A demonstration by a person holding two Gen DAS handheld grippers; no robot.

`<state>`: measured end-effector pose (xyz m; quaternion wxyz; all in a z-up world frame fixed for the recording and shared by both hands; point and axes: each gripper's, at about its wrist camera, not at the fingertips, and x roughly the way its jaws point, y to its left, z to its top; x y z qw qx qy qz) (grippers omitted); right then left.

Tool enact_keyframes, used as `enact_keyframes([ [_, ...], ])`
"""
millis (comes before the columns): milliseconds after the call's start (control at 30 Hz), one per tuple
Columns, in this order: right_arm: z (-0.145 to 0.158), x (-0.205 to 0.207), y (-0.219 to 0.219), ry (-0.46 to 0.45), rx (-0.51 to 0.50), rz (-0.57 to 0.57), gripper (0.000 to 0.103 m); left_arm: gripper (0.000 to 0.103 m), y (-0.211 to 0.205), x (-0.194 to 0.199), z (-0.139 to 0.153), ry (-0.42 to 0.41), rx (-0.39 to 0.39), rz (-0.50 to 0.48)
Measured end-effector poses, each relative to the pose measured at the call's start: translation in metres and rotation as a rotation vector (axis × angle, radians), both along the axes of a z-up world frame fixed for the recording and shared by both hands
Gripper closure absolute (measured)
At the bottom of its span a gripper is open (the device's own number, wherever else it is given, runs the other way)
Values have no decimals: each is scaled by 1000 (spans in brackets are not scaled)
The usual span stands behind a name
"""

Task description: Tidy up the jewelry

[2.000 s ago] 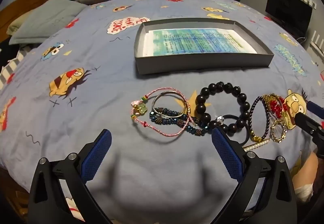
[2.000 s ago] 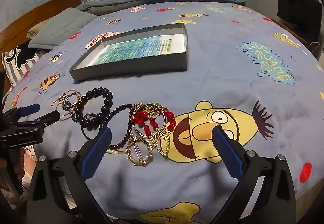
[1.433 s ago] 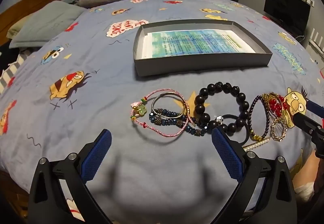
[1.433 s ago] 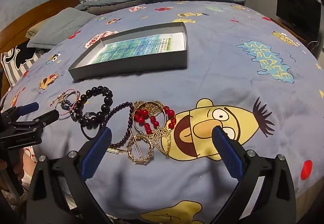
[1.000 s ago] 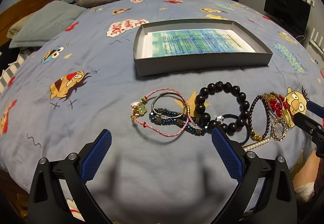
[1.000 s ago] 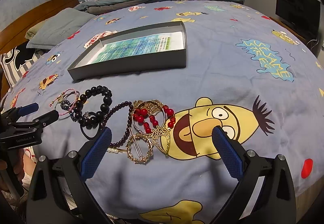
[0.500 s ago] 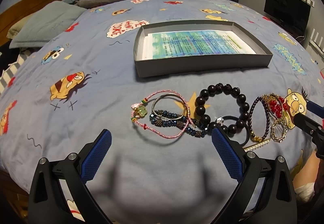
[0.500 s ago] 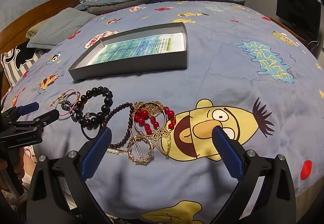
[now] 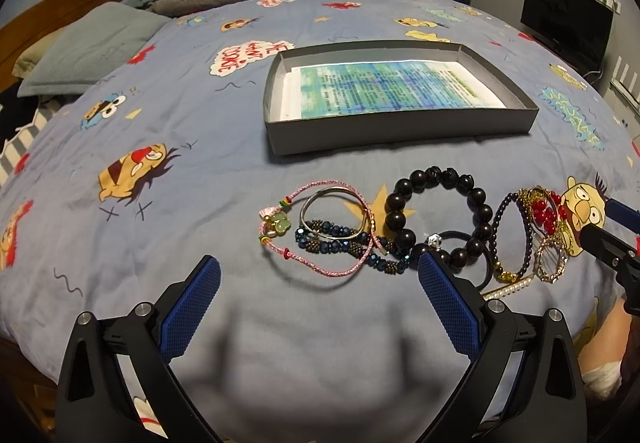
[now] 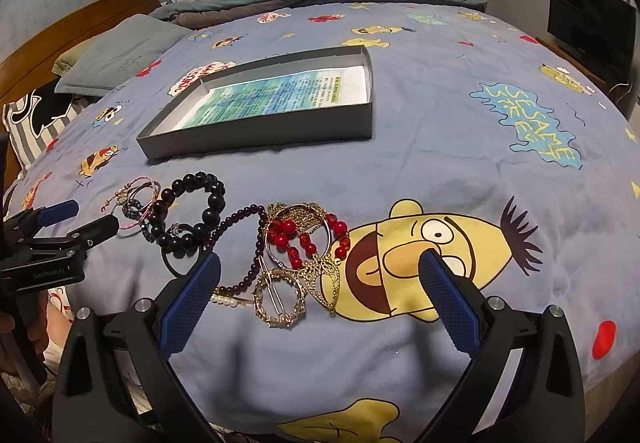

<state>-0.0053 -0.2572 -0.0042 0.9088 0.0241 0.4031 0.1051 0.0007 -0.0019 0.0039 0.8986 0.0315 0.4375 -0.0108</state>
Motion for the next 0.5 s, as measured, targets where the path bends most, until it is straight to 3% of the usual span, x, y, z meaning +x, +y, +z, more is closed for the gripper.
enact_keyframes([
  [500,-5,0,-2,6,6,-3,5,5,1,0,-1,5,-3,2],
])
